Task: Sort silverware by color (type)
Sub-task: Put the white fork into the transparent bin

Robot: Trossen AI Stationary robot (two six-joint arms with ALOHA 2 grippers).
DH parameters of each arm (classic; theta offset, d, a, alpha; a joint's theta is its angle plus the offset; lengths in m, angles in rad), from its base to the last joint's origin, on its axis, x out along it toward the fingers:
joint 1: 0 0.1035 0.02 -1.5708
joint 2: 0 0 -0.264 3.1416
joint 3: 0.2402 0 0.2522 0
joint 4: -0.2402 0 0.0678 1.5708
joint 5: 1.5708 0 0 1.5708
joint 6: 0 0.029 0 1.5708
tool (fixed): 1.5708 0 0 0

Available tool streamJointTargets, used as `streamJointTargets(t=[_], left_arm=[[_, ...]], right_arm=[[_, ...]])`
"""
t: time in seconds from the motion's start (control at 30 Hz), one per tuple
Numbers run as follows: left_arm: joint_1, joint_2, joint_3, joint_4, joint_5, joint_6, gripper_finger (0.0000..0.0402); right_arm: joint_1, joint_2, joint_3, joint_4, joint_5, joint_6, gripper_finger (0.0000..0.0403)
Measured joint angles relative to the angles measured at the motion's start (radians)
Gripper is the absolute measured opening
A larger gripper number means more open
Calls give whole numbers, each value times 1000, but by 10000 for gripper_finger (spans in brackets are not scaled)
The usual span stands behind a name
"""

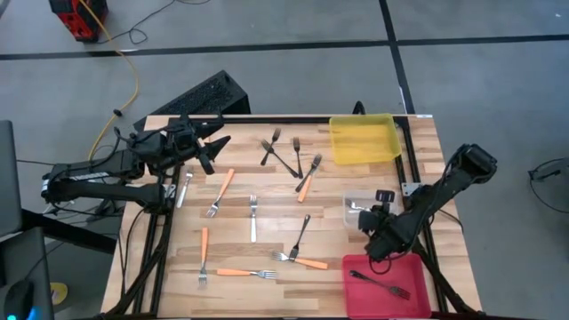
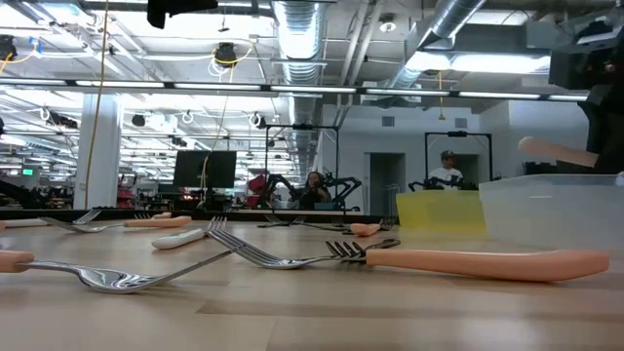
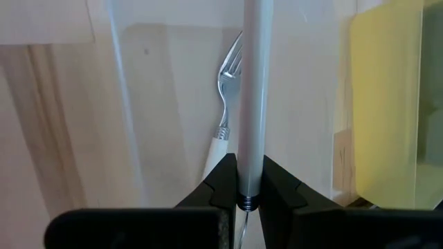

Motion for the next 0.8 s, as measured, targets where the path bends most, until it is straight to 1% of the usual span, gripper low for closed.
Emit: streamJointTargets(t=[0.23,0.3,0.4,0.53,0.8], left_arm=[[0,0,0,7,0,-2,214],[0,0,0,7,0,-1,214],[0,0,0,7,0,-1,214],[0,0,0,7,0,0,214],[0,0,0,9,0,4,214]], right_arm=[[-2,-110,0,-7,4,-2,57],[-2,-140,0,-4,25,-5,57],[-1,-182,0,2,85,-6,63],[-3,-233,-5,7,106,-10,68],[-1,-275,-100,94,103,-1,71]])
